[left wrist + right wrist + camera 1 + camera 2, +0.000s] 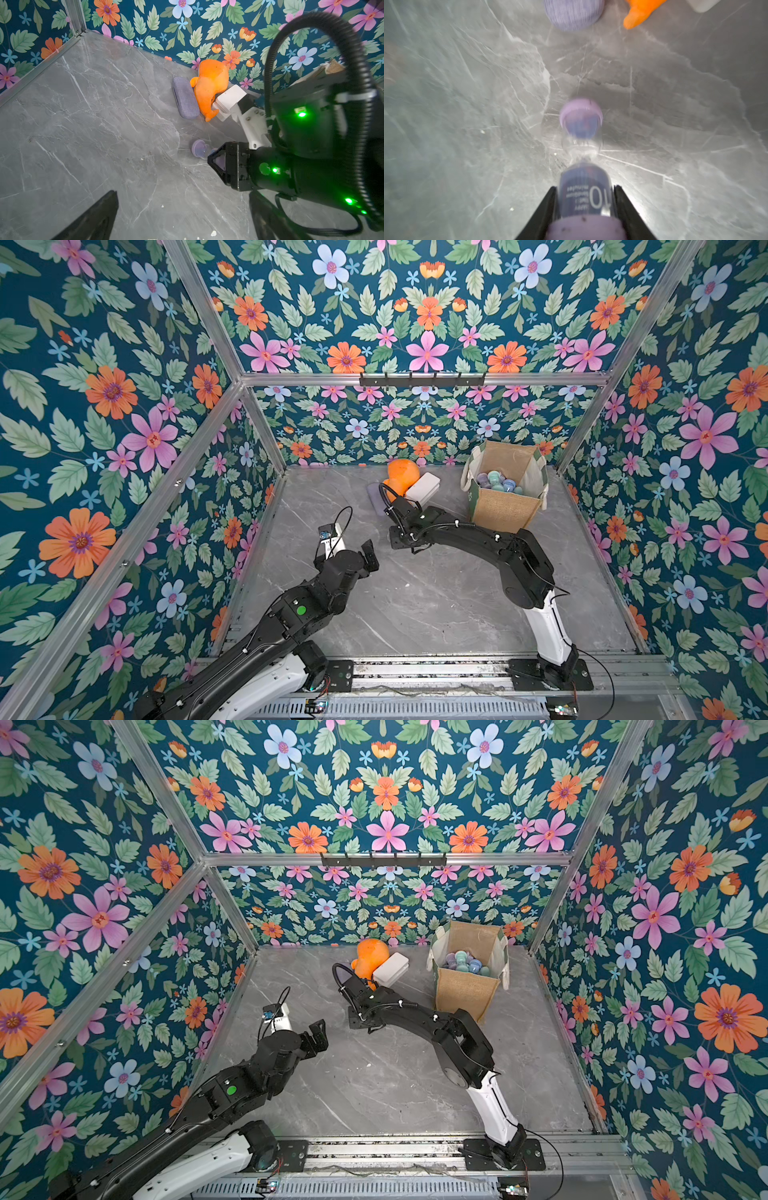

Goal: Put the hourglass into the canvas bag
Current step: Pick up the hourglass from the center of the board, then place the hourglass in the canvas bag.

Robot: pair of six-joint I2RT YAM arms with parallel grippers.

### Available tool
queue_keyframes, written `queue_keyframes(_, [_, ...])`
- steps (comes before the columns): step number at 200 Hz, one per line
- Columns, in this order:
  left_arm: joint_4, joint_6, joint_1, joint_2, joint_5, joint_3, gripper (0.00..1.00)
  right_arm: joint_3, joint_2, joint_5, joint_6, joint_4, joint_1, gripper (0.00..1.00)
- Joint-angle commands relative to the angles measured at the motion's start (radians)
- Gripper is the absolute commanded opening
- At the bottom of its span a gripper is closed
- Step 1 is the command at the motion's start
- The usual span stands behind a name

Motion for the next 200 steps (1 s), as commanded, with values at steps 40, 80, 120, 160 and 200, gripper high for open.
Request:
queue_keyframes(40, [0.089, 0.061, 0.001, 0.070, 0.030, 0.050, 1.00, -0.045, -0.145, -0.027, -0.039, 0.004, -0.046, 0.35])
queue_keyframes(80, [0.153, 0.111, 0.001, 0.151, 0.078, 0.111, 1.00, -0.043, -0.267, -0.022, -0.082, -0.030, -0.103, 0.35])
queue_keyframes(120, [0.223, 0.161, 0.001, 0.253, 0.135, 0.184, 1.00, -0.021, -0.380, -0.007, -0.131, -0.069, -0.187, 0.34])
queue_keyframes(160, [0.280, 0.190, 0.001, 0.362, 0.196, 0.253, 1.00, -0.023, -0.507, -0.026, -0.145, -0.069, -0.318, 0.33])
queue_keyframes(200, [0.335, 0.192, 0.002, 0.448, 0.237, 0.294, 1.00, -0.080, -0.603, -0.059, -0.136, -0.025, -0.467, 0.33])
